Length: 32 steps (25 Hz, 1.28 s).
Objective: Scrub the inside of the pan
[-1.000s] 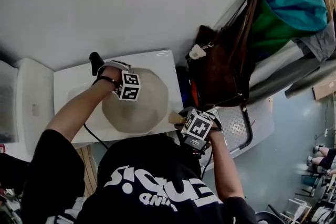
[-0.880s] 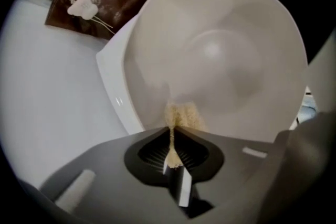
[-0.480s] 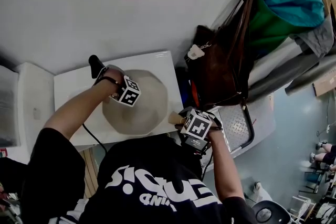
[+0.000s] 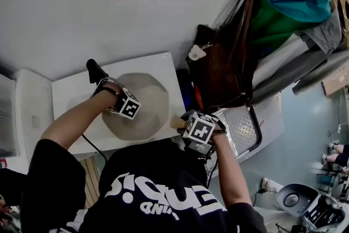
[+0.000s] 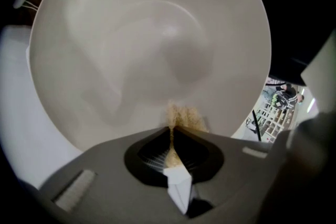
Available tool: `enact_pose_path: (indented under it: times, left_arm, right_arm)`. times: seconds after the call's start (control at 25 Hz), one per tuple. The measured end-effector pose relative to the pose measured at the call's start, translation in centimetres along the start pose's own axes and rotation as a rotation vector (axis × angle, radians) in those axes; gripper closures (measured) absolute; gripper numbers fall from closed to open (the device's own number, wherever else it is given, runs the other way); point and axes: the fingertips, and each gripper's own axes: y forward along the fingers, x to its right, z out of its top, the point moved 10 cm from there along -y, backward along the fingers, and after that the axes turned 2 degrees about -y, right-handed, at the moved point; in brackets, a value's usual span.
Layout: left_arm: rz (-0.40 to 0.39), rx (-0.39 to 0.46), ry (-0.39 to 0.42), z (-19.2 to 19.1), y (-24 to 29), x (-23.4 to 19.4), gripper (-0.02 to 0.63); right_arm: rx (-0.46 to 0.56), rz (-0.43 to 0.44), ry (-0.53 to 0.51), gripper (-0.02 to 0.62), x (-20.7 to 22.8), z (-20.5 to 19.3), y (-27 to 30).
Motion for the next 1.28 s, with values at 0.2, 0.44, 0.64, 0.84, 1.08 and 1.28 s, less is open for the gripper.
enact_pose_path:
  times: [0.2, 0.44, 0.64, 0.84, 1.08, 1.28]
  left_arm:
    - [-0.080, 0.017, -0.005, 0.7, 0.5, 1.5, 0.584]
    - [-0.184, 0.069, -0.071, 0.9, -0.3, 3.4, 0.584]
    - [-0.289, 0.197, -0.137, 1.6, -0.7, 4.4, 0.584]
    - [-0.323, 0.277, -0.205, 2.0, -1.0, 5.1, 0.584]
    - [-0.423, 0.391, -0.302, 3.0, -1.6, 5.4, 0.584]
    - [-0.518, 0.563, -0.399, 3.8, -2.1, 5.7, 0.584]
  right_arm:
    - [0.006, -0.002, -0.001, 0.397, 0.0, 0.0, 0.1]
    - [0.006, 0.000, 0.004, 0.397, -0.1, -0.1, 0.0]
    - [0.003, 0.004, 0.012, 0.397, -0.2, -0.1, 0.0]
    - [0.004, -0.002, 0.014, 0.397, -0.2, 0.0, -0.1]
    - [0.005, -0.006, 0.011, 0.397, -0.1, 0.0, 0.0]
    - [0.002, -0.005, 0.013, 0.397, -0.2, 0.0, 0.0]
